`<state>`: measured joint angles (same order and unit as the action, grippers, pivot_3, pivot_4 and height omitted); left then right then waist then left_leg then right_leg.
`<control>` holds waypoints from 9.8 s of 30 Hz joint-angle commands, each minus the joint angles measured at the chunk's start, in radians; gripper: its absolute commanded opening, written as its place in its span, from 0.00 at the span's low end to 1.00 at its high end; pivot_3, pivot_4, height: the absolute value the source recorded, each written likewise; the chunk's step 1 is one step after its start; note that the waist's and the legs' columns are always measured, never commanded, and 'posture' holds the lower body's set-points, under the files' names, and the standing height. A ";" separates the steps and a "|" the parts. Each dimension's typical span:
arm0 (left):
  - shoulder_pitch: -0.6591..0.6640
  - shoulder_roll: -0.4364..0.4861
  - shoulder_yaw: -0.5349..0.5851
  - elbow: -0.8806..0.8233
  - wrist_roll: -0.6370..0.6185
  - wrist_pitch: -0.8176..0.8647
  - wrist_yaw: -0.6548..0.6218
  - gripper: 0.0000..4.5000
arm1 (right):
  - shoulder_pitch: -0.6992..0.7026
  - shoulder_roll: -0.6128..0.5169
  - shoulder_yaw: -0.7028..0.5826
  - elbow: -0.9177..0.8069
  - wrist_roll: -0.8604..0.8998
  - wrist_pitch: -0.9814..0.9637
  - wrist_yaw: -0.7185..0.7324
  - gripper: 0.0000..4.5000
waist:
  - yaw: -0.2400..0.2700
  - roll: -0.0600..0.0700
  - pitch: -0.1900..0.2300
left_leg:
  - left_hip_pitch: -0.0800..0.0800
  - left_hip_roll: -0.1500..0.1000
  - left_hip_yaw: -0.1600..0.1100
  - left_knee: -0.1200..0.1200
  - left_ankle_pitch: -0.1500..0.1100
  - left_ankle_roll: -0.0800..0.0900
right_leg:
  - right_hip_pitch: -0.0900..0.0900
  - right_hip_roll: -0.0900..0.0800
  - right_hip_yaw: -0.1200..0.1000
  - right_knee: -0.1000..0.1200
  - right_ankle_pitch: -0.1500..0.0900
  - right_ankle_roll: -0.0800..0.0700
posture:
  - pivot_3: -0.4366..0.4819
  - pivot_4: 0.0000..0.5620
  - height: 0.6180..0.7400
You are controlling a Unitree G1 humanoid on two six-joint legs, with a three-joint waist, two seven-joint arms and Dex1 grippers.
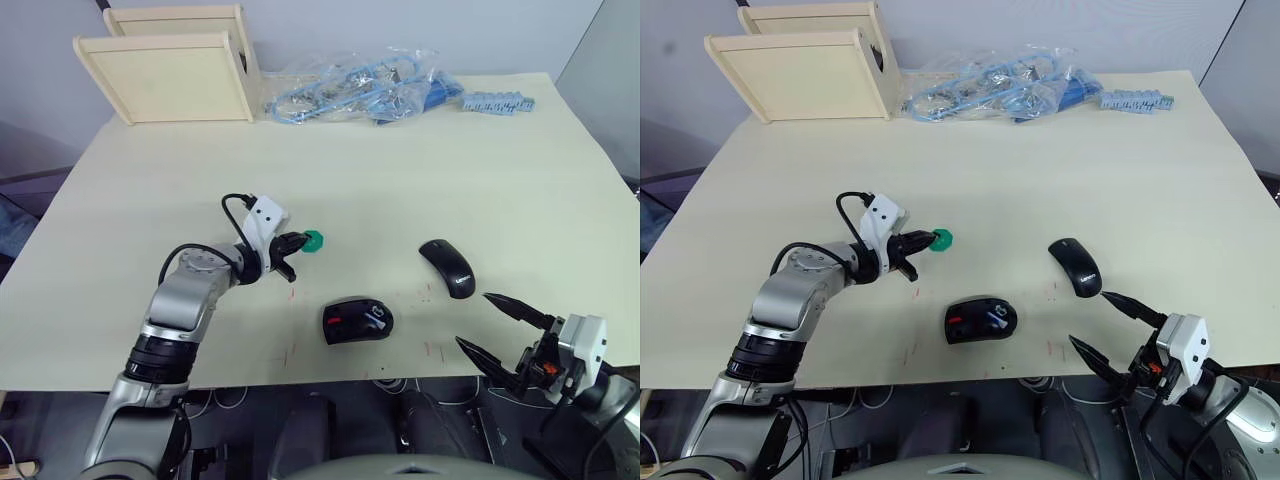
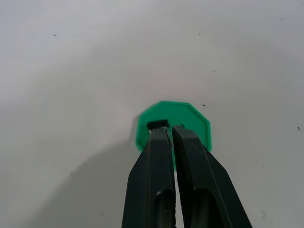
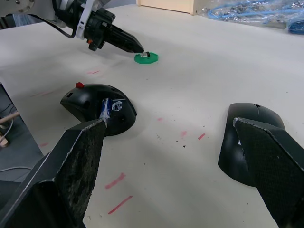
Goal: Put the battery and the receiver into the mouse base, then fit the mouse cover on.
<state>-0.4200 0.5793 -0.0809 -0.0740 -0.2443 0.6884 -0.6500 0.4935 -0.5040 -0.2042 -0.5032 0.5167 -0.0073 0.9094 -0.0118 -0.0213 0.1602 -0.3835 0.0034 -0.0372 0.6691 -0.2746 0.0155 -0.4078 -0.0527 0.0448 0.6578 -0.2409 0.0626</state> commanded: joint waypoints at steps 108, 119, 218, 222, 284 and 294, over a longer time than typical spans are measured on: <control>-0.008 0.018 0.062 -0.023 -0.011 -0.032 -0.087 0.01 | -0.047 -0.016 0.029 -0.035 0.002 0.013 -0.060 1.00 | -0.001 0.000 0.000 | 0.000 0.000 0.000 0.000 0.000 0.000 | 0.000 0.000 0.000 0.000 0.000 0.000 | 0.48 0.27 1.00; -0.073 0.173 0.055 -0.117 -0.169 0.080 -0.337 0.01 | -0.256 -0.077 0.015 -0.207 0.096 0.310 -0.271 1.00 | -0.005 0.000 0.000 | 0.000 0.000 0.000 0.000 0.000 0.000 | -0.001 0.000 0.000 0.001 0.000 0.000 | 0.48 0.27 1.00; -0.308 0.126 -0.160 -0.191 -0.075 -0.200 -0.578 0.00 | -1.312 -0.125 0.330 0.488 1.349 1.308 -1.011 0.02 | -0.007 0.000 0.002 | -0.014 0.000 -0.001 0.004 0.000 0.000 | -0.010 0.000 -0.004 0.001 0.001 0.000 | 0.48 0.27 1.00; -0.305 0.126 -0.159 -0.198 -0.078 -0.198 -0.577 0.00 | -1.309 -0.126 0.330 0.483 1.352 1.307 -1.013 0.02 | -0.007 0.000 0.002 | -0.014 0.000 -0.001 0.004 0.000 0.000 | -0.010 0.000 -0.004 0.001 0.001 0.000 | 0.48 0.27 1.00; 0.042 0.153 -0.292 -0.300 -0.027 -0.146 -0.460 0.96 | -0.964 -0.599 0.252 0.146 1.434 1.164 -0.924 0.00 | -0.002 0.000 0.005 | -0.014 0.002 0.000 0.003 0.000 0.001 | -0.010 0.000 -0.003 -0.001 0.000 0.000 | 0.48 0.27 1.00; 0.044 0.146 -0.335 -0.298 0.031 -0.149 -0.457 0.96 | -0.967 -0.605 0.254 0.146 1.437 1.159 -0.923 0.00 | -0.002 0.000 0.005 | -0.014 0.002 0.000 0.003 0.000 0.001 | -0.010 0.000 -0.003 -0.001 0.000 0.000 | 0.48 0.27 1.00</control>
<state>-0.3696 0.7231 -0.4079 -0.3588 -0.2211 0.5543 -1.1065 -0.4707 -1.0938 0.0699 -0.3357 1.9285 1.1683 -0.0152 -0.0135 -0.0216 0.1655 -0.3978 0.0050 -0.0373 0.6724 -0.2745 0.0160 -0.4177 -0.0524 0.0418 0.6571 -0.2404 0.0627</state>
